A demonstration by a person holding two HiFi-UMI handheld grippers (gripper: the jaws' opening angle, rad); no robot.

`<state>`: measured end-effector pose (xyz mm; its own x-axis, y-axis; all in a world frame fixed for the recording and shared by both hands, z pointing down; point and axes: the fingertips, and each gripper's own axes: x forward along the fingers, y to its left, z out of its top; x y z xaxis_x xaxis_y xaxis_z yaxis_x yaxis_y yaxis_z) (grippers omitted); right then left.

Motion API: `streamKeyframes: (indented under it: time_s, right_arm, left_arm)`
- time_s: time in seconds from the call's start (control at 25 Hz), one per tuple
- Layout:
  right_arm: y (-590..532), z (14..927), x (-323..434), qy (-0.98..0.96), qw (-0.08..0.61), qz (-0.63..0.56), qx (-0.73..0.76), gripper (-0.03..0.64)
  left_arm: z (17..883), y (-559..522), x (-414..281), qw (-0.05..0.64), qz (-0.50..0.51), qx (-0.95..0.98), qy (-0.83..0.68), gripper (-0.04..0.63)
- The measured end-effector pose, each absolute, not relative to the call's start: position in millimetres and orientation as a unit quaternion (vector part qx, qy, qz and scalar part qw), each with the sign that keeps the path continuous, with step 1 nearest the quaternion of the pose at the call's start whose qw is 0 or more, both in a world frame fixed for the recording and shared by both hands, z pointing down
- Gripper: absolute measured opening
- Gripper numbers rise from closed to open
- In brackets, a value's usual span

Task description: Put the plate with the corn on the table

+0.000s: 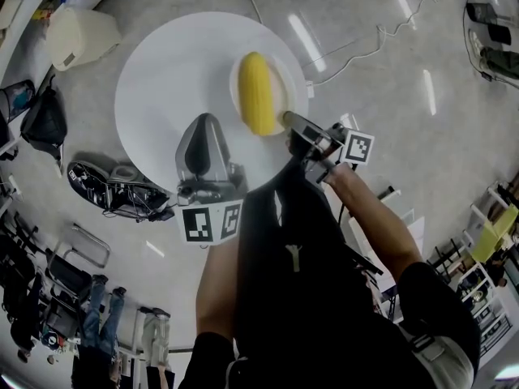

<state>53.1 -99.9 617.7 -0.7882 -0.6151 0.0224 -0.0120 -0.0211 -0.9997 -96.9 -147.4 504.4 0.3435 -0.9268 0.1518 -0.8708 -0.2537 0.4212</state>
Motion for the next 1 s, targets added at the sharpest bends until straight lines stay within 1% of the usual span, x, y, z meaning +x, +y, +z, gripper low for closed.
streamKeyframes:
  time_s: [1.0]
  right_arm:
    - [-106,662,57,0.633,0.202,-0.703,-0.254,0.052]
  left_arm:
    - [537,-161,-88,0.234,-0.071,0.779,-0.578,0.003]
